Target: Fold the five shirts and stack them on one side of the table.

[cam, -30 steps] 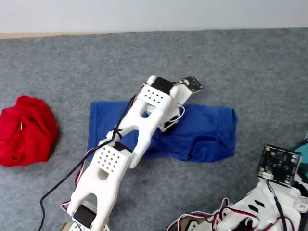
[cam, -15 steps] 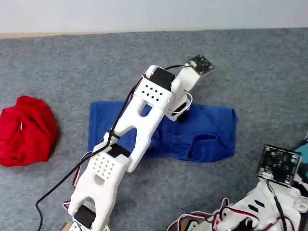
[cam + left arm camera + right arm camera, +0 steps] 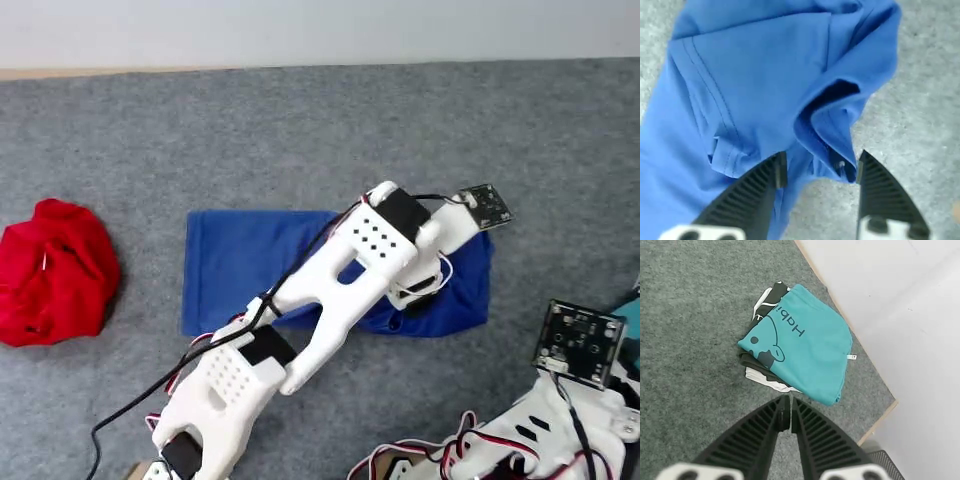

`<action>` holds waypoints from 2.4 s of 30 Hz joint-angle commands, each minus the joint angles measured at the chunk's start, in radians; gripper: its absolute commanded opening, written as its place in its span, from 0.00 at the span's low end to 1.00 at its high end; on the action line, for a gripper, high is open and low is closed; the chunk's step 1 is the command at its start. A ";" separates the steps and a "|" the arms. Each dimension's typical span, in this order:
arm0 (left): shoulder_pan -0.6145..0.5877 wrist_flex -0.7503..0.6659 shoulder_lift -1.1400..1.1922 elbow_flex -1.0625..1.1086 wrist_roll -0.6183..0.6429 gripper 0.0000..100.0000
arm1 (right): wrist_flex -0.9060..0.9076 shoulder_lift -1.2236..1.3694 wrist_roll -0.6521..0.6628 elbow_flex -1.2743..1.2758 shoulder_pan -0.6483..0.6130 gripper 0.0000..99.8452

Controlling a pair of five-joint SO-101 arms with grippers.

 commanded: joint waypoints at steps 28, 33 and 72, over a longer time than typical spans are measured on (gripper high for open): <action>-0.046 0.028 0.046 -0.291 0.009 0.00 | -0.012 -0.004 0.008 0.015 -0.002 0.01; -0.028 0.028 0.038 -0.199 0.009 0.06 | -0.012 -0.004 0.008 0.015 -0.002 0.01; -0.035 -0.003 0.052 -0.119 0.005 0.00 | -0.013 -0.004 0.009 0.017 0.002 0.01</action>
